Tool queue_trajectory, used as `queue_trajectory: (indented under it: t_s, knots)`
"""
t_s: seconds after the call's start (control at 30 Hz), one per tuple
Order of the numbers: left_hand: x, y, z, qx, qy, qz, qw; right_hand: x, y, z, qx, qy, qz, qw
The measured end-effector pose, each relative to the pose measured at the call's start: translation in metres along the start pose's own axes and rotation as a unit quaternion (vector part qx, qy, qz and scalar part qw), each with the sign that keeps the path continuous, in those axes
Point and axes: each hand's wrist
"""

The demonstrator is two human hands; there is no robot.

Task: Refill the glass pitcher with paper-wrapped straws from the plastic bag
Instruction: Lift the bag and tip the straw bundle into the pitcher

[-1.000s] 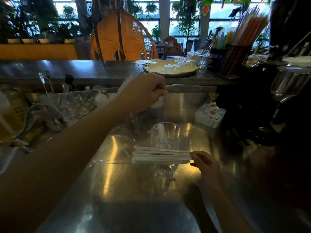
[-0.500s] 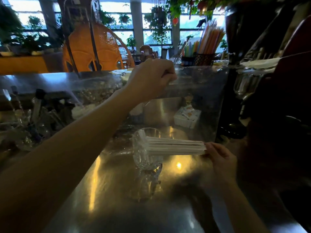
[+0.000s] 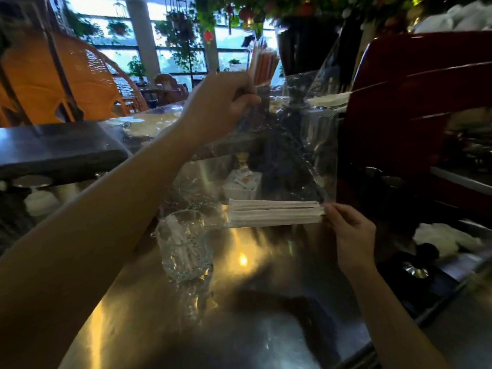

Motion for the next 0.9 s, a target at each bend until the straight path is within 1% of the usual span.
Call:
queue_trajectory:
  t_s: [0.17, 0.4, 0.6, 0.77, 0.9]
  knots:
    - [-0.003, 0.0, 0.008, 0.001, -0.034, -0.023, 0.999, 0.009, 0.005, 0.012, 0.02, -0.03, 0.015, 0.999]
    - [0.001, -0.01, 0.033, 0.054, -0.087, -0.039, 0.994, 0.003, 0.027, 0.029, 0.037, -0.049, 0.049, 0.997]
    - [0.008, -0.027, 0.056, 0.104, -0.087, -0.065, 0.989, -0.017, 0.039, 0.038, 0.047, -0.045, 0.09, 0.994]
    - [0.017, -0.04, 0.074, 0.136, -0.104, -0.064, 0.983, -0.039, 0.045, 0.042, 0.053, -0.03, 0.101, 0.993]
    - [0.022, -0.049, 0.085, 0.16, -0.095, -0.072, 0.98, -0.051, 0.049, 0.048, 0.059, -0.028, 0.113, 0.991]
Point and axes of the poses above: each hand's wrist, its own y-axis towards the middle knuckle, its own x-axis out of the back of the hand, z = x × y, and after that the axes turned 7 degrees about -x, right-handed
